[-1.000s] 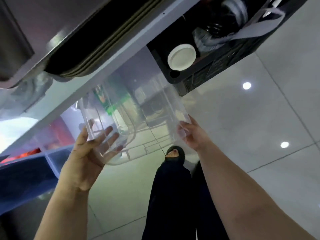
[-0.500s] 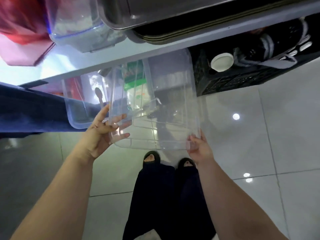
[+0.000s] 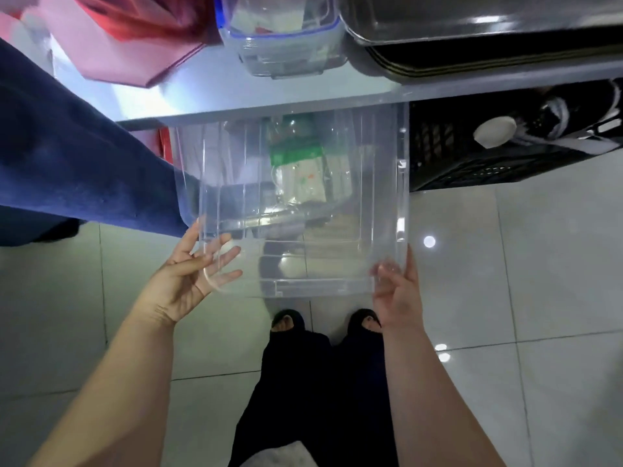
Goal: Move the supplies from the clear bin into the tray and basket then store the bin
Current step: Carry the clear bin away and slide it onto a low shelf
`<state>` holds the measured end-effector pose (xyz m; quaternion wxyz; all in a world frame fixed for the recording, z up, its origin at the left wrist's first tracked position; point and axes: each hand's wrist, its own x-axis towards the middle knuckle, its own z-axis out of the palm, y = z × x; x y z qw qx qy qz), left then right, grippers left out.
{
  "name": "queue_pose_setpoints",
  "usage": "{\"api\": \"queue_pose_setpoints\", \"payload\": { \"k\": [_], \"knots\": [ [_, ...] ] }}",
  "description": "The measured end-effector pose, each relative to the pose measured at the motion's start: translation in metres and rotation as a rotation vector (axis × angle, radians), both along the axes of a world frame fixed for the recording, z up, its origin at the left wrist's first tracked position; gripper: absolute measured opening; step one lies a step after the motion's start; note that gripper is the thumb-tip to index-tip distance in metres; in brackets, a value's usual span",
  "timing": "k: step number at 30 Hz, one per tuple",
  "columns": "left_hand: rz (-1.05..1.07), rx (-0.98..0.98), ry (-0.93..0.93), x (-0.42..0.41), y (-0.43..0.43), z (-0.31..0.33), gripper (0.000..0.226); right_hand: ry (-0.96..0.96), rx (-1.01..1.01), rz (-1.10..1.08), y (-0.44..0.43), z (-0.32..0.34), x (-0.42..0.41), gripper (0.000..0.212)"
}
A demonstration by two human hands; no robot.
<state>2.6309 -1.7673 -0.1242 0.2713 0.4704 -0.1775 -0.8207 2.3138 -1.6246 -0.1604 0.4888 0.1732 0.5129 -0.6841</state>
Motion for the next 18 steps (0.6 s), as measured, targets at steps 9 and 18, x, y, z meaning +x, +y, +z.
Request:
{"api": "queue_pose_setpoints", "payload": {
  "k": [9, 18],
  "knots": [
    [0.361, 0.098, -0.449, 0.016, 0.0, -0.007, 0.037, 0.267, 0.155, 0.077, -0.099, 0.016, 0.027, 0.058],
    [0.163, 0.036, -0.573, 0.0, -0.036, -0.015, 0.028, 0.493, 0.353, 0.401, -0.127, -0.019, 0.002, 0.065]
  ]
}}
